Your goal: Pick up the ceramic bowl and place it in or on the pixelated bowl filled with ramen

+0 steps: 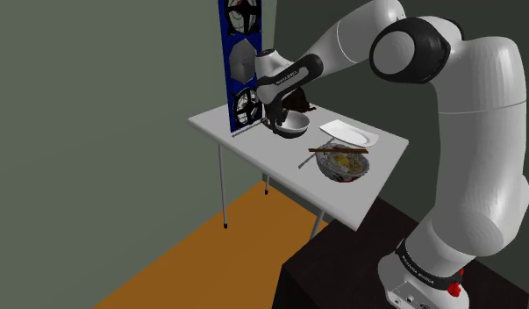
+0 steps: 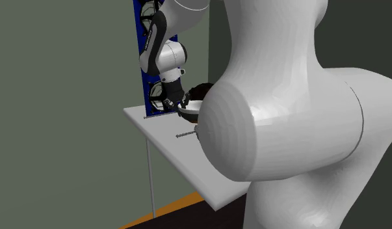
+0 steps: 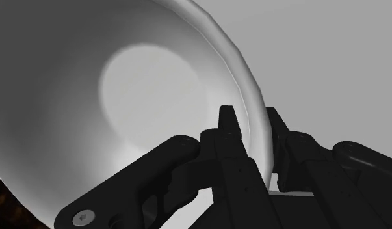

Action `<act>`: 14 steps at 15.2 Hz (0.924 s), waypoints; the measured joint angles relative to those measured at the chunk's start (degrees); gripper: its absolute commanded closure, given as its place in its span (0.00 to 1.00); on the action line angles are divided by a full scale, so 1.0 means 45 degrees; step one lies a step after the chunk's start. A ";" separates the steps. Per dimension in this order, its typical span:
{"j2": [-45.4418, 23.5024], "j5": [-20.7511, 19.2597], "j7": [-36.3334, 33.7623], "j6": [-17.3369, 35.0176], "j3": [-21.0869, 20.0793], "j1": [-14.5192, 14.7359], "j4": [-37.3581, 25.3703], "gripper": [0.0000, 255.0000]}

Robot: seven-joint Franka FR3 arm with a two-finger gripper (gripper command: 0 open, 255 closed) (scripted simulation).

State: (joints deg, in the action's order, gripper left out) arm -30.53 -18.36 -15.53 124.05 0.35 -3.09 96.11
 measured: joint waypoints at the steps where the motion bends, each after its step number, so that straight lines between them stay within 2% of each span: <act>1: -0.0001 0.0000 -0.0001 0.0002 0.0000 0.0000 0.0001 1.00; 14: 0.0949 0.0242 0.0473 -0.1543 -0.0087 -0.0005 -0.0651 1.00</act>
State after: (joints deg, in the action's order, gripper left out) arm -26.26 -17.27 -13.40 117.10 -0.04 -3.12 93.18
